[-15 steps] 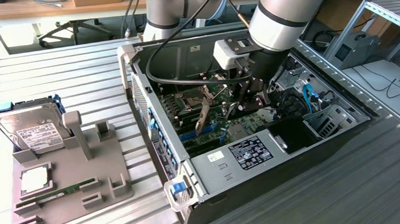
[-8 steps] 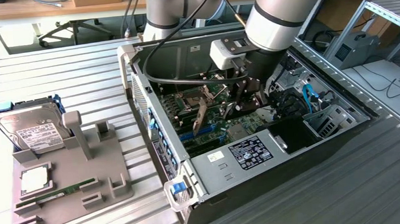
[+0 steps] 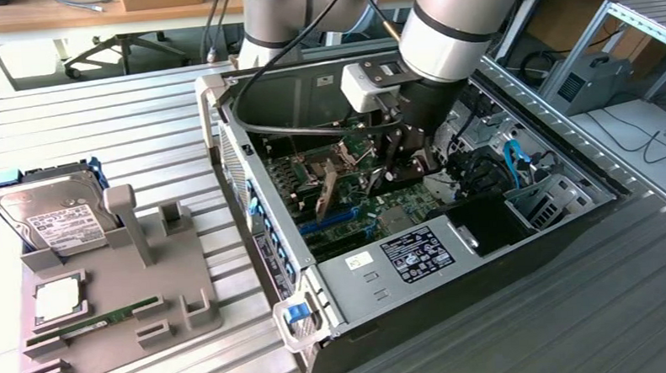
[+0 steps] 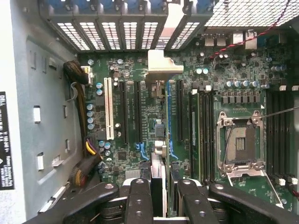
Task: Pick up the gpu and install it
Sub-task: 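Insert the gpu into the slot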
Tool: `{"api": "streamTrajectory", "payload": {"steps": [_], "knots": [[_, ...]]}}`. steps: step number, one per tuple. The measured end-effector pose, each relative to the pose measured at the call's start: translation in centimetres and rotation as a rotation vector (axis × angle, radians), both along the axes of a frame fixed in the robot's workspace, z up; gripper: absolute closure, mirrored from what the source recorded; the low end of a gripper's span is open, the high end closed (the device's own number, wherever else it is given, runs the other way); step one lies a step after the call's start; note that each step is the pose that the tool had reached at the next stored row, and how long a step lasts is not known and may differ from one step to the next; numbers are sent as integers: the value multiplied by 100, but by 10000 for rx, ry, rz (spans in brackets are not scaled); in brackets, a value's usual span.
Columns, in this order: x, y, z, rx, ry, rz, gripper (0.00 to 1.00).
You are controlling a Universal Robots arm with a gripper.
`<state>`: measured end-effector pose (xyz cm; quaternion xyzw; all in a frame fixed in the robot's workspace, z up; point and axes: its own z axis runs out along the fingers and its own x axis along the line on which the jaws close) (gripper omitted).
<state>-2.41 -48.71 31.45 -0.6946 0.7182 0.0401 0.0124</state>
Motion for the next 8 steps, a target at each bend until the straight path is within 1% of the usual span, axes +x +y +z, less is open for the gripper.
{"api": "streamTrajectory", "payload": {"steps": [2,3,7,8], "knots": [[-3,36,-4,-1,0,1,73],[-8,68,-5,-22,1,0,73],[-33,152,-8,-185,-4,0,73],[-37,161,-9,-193,-4,-1,73]]}}
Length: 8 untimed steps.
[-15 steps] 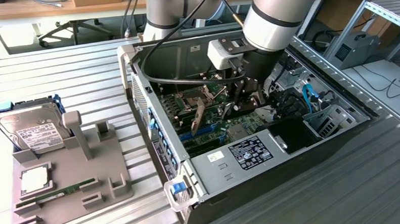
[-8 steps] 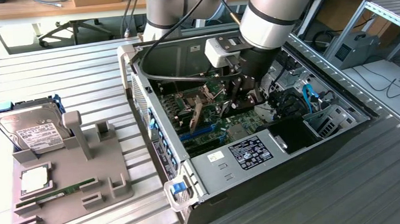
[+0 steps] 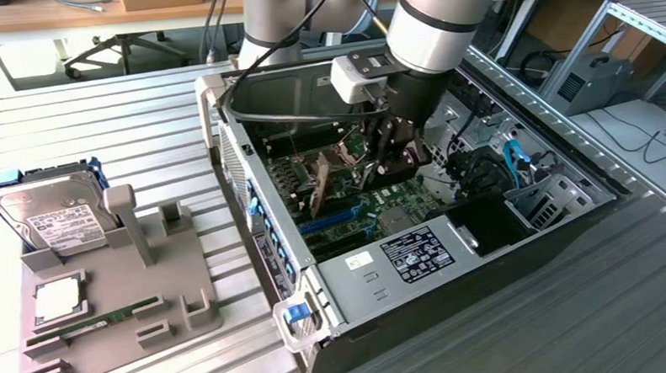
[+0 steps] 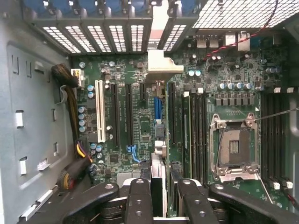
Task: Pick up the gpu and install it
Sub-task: 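Insert the gpu into the slot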
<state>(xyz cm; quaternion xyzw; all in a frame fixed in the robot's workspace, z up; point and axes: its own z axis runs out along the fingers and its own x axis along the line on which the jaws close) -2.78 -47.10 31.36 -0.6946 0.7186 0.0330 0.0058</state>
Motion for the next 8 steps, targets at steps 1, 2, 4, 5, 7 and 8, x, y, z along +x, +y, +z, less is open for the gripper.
{"api": "streamTrajectory", "payload": {"steps": [1,2,4,5,7,8], "knots": [[-5,7,-1,-1,0,1,73],[-17,10,-2,-2,-1,1,73],[-37,12,-4,-2,0,1,73],[-43,13,-4,-3,0,1,73],[-57,13,-5,-6,1,1,73],[-63,13,-5,-6,1,1,73]]}}
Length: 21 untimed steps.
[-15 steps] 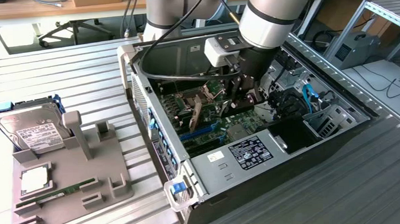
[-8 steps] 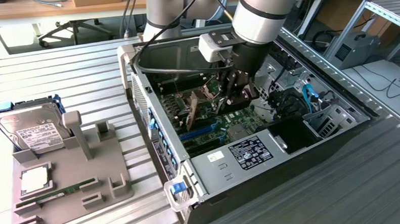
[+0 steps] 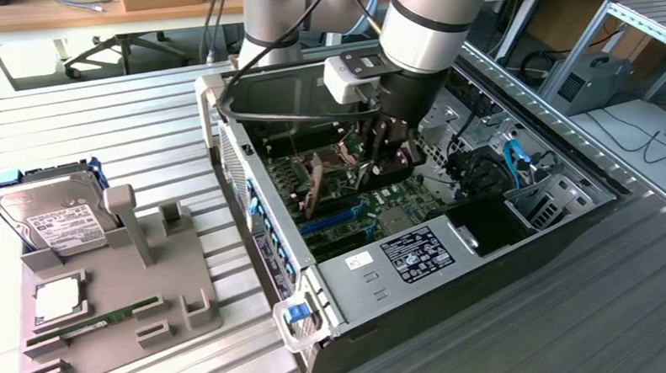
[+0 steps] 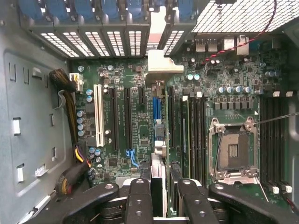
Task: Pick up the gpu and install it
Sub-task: 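Insert the gpu into the slot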
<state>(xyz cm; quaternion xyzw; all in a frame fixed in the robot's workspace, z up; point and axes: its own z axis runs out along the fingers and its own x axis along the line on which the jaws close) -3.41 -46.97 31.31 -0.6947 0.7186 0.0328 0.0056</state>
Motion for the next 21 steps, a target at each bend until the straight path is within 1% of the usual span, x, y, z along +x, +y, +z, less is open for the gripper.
{"api": "streamTrajectory", "payload": {"steps": [15,17,21], "knots": [[-46,0,-7,2,-1,1,73],[-70,1,-38,2,-1,0,73],[-72,1,-39,2,-1,-1,73]]}}
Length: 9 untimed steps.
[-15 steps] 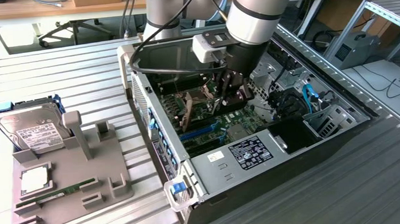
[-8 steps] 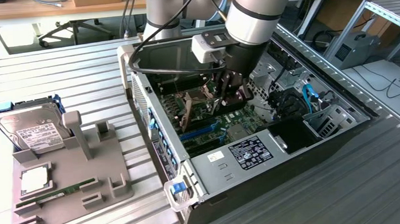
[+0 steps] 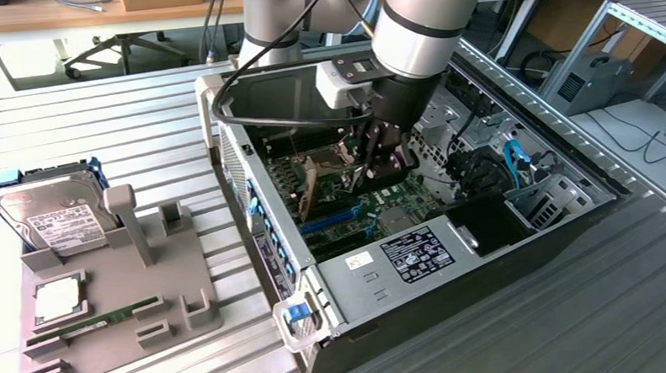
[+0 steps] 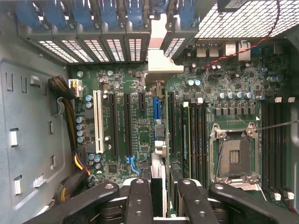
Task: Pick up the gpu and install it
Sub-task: 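Insert the gpu into the slot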
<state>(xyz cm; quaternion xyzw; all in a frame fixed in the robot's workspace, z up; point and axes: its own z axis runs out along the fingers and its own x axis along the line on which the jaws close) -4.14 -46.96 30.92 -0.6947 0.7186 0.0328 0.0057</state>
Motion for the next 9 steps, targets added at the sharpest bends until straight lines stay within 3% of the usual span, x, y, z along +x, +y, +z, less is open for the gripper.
{"api": "streamTrajectory", "payload": {"steps": [9], "knots": [[-53,0,-8,0,0,0,73]]}}
